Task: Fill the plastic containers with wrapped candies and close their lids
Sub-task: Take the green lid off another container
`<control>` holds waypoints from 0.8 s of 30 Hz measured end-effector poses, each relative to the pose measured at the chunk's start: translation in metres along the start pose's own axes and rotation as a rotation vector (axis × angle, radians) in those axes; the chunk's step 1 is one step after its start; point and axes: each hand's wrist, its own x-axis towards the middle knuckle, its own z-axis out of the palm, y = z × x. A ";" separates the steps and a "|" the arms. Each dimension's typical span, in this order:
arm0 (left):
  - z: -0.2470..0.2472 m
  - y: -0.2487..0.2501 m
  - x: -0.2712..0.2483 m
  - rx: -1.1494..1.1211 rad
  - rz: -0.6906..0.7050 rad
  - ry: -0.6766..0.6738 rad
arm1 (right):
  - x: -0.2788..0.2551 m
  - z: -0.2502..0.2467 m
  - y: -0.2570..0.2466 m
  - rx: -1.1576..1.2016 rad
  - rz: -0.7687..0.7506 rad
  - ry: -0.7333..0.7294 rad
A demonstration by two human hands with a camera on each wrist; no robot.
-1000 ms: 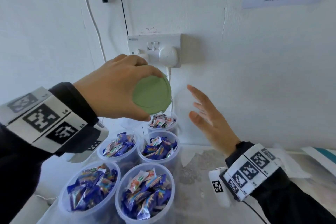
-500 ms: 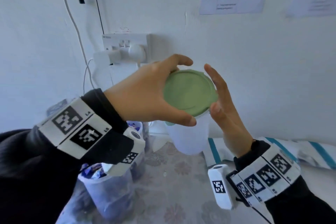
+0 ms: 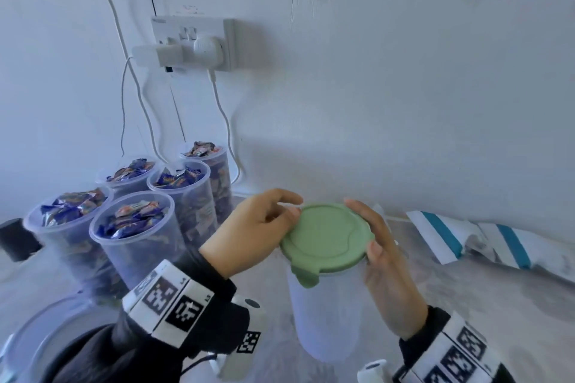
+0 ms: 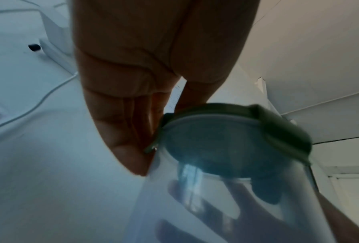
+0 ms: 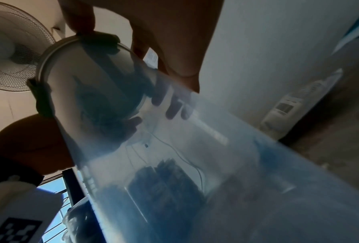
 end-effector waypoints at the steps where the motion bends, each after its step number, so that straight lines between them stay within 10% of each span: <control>1: 0.005 -0.005 -0.003 -0.001 0.001 0.029 | -0.004 -0.003 0.002 0.023 0.016 -0.006; 24: 0.049 -0.013 -0.030 -0.278 -0.044 0.112 | -0.007 -0.046 -0.044 -0.186 0.288 -0.017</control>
